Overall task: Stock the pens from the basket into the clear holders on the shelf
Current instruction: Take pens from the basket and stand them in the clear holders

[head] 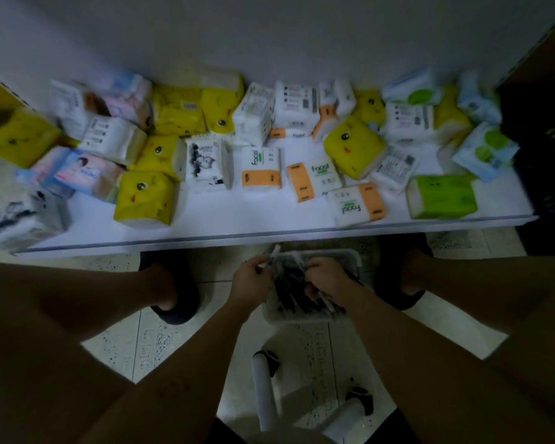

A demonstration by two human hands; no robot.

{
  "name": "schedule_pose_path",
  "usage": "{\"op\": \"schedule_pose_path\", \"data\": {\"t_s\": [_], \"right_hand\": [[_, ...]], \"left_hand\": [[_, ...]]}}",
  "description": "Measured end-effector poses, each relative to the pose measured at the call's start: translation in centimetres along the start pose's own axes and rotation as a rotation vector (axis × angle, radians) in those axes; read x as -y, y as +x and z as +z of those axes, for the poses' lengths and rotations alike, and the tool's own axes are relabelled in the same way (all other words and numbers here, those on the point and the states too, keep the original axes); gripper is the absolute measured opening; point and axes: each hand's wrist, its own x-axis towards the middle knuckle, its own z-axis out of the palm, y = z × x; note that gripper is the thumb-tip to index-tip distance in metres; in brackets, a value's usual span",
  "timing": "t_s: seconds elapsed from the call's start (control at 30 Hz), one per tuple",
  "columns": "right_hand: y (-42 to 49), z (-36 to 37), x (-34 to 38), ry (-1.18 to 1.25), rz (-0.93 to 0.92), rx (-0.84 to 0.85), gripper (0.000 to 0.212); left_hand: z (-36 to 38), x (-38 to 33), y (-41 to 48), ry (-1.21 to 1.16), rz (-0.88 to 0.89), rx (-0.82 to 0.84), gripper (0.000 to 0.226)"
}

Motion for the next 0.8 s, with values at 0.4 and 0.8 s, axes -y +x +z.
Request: {"op": "schedule_pose_path", "data": {"t_s": [0.4,0.8], "right_hand": [[-9.2,-2.3,4.9,0.204,-0.335,-0.271,0.014],[-19.2,-7.7,13.0,0.245,-0.858,-0.517,0.026]], "left_hand": [[-2.2,-7.8,-6.6,-0.314,0.274,-0.004,0.018],[-6.5,-19.8,-12.3,-0.399,0.625,-0.179,0.017]]}}
